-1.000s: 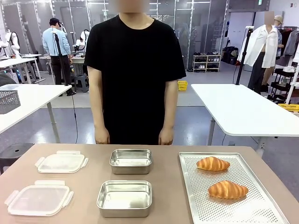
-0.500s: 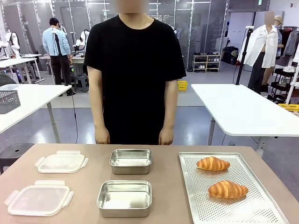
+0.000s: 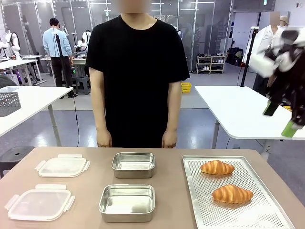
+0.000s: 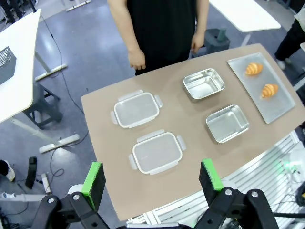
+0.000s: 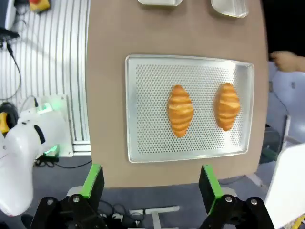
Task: Place the bread into the airtight container.
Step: Pick up a Butter Roll and place it into an empty Airtight Container.
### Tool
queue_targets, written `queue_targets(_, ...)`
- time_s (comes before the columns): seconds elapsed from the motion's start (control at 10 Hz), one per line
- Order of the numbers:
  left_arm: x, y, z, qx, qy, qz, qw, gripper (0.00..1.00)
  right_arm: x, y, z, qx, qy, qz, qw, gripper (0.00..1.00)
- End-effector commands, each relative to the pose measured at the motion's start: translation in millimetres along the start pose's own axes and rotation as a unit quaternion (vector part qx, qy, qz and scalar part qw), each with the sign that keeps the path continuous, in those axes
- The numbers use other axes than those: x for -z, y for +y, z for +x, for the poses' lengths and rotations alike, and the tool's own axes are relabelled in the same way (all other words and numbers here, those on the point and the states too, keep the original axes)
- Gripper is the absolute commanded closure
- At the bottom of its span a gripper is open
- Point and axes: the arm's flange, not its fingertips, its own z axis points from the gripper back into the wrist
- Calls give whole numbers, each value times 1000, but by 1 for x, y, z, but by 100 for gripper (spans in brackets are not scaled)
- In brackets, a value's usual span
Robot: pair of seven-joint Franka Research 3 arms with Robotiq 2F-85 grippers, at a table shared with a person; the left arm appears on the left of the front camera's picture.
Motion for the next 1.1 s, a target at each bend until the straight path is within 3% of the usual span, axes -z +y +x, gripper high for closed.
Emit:
queue_targets(0.0,-1,0,3,1,-1,1,1000,0,42,-14,-7,16,5,16,1000,0)
queue_targets(0.2,-1,0,3,1,-1,1,1000,0,94,-22,-13,15,25,16,999,0)
queue_targets(0.5,-1,0,3,1,-1,1,1000,0,136,-24,-8,35,43,-19,998,0)
queue_targets(0.6,-1,0,3,1,-1,1,1000,0,116,-25,-11,24,30,9,999,0)
queue_targets(1.0,-1,0,3,1,-1,1,1000,0,116,-25,-11,24,30,9,999,0)
